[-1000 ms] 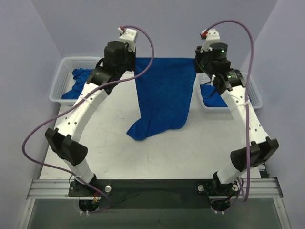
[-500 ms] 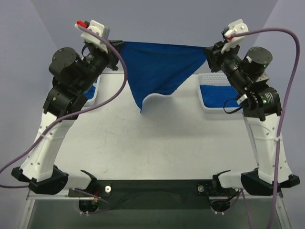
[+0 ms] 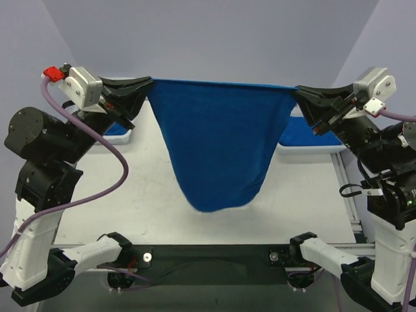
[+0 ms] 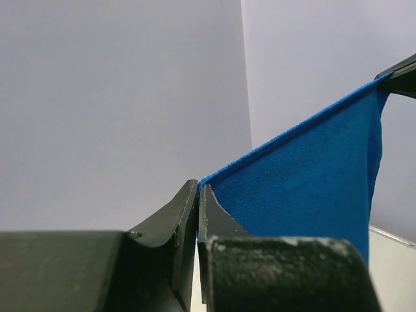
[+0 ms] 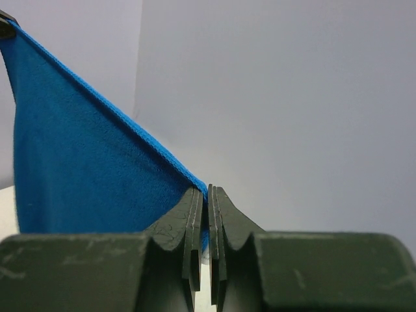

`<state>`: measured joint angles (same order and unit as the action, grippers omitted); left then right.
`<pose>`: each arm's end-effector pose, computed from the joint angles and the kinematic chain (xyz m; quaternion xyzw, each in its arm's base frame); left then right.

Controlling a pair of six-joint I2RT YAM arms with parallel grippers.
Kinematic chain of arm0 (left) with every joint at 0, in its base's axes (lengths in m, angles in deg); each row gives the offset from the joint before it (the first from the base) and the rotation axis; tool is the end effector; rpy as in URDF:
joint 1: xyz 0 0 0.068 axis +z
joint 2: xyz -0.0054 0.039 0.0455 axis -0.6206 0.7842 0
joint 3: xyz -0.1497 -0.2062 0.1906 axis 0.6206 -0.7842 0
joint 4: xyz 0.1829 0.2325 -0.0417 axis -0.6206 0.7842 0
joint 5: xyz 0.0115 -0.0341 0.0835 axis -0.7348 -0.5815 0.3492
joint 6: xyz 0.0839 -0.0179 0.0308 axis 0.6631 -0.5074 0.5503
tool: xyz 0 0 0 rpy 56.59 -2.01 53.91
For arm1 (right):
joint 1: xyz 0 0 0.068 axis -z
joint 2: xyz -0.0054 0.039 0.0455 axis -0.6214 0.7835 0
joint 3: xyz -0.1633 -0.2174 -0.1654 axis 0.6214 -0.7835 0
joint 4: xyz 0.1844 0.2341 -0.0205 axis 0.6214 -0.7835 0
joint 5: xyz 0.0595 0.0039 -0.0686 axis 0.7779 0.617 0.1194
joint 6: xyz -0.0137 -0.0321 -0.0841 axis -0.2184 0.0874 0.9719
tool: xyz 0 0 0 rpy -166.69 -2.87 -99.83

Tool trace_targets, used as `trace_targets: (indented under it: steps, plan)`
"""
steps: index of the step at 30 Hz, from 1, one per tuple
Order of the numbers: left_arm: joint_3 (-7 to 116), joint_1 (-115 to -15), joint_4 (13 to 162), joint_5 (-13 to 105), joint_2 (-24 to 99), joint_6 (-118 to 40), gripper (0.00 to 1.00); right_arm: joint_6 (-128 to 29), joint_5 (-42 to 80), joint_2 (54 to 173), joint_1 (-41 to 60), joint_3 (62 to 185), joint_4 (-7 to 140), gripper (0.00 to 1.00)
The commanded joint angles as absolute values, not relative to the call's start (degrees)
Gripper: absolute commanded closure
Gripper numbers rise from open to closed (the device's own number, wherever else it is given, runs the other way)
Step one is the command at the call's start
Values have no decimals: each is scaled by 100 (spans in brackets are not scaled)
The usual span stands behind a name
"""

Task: Fold and stack the towels
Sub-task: Flatten out the crumpled towel

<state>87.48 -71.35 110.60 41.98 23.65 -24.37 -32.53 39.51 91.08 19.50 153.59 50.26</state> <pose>0.1399 -0.1111 0.6860 0.2522 0.4970 -0.2721 0.7844 0.1189 0.0808 0.6996 -0.3234 0.4202 0.1834 0.8277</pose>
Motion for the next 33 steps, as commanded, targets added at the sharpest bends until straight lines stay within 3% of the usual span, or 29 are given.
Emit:
trace_targets:
  steps: [1,7,16,25,33]
  plan:
    - [8894,-6956,10915,5078,2307,-2520,100,-3320,3270,9202,2111,15386,5278,100]
    - [8243,-6868,10827,6176,2956,-2591,100,-3391,2875,9930,2119,15069,5278,100]
    - [7338,-6121,9659,6748,5344,-2915,100,-3277,2129,12312,2163,14990,5628,100]
    - [8049,-5646,9262,6318,7078,-3065,100,-3075,1574,13912,2251,14955,6525,100]
    - [7831,-5497,9051,5773,7317,-3267,100,-3066,1635,14370,2321,14779,6587,100]
